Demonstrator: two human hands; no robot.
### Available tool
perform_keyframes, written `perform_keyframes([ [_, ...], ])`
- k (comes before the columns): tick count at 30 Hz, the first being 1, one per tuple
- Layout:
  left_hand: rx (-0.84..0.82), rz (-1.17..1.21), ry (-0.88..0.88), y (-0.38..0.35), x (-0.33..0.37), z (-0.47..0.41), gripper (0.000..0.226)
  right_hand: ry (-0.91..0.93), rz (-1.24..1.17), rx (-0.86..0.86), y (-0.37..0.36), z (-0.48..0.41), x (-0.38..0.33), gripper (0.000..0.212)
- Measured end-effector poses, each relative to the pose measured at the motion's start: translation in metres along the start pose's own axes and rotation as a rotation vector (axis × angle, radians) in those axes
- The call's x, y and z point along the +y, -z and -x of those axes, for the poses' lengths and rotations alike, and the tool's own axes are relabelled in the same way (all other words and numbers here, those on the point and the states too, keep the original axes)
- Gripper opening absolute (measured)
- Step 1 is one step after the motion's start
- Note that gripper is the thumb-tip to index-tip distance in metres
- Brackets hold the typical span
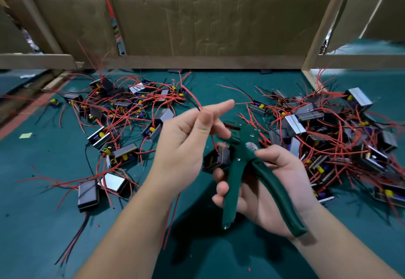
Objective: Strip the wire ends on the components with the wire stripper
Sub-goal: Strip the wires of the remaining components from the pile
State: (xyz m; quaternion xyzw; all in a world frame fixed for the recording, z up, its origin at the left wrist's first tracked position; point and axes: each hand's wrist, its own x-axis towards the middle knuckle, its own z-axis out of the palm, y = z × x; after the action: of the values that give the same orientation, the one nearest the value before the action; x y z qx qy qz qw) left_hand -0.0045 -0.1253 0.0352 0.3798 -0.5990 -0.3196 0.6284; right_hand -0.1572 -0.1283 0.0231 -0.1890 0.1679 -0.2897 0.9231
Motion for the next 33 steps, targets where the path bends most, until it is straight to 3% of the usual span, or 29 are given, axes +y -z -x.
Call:
perform_keyframes([
  [4,-0.014,0.253,0.178,-0.007,0.000,0.002,0.033,0.014,0.092,0.053,0.001,-0.003,0.003,0.043],
  [7,0.011,0.234,0.243,-0.005,-0.002,0.001,0.015,0.111,0.201,0.111,0.002,-0.002,0.001,0.051],
  [12,-0.061,0.258,0.348,0.014,-0.002,-0.003,0.022,0.377,0.215,0.066,0.003,0.003,-0.007,0.056],
  [14,-0.075,0.233,0.365,0.016,-0.002,-0.004,0.015,0.419,0.242,0.044,0.004,0.006,-0.011,0.056],
  [24,0.075,0.090,0.261,0.020,0.000,-0.005,0.012,0.065,0.297,-0.082,-0.001,0.012,-0.008,0.047],
  [29,0.052,-0.111,0.176,0.022,0.000,-0.005,0.011,0.027,0.310,-0.186,-0.001,0.011,0.000,0.040],
  [33,-0.010,-0.313,0.130,0.021,-0.001,-0.003,0.021,0.068,0.447,-0.120,0.002,0.011,0.002,0.040],
])
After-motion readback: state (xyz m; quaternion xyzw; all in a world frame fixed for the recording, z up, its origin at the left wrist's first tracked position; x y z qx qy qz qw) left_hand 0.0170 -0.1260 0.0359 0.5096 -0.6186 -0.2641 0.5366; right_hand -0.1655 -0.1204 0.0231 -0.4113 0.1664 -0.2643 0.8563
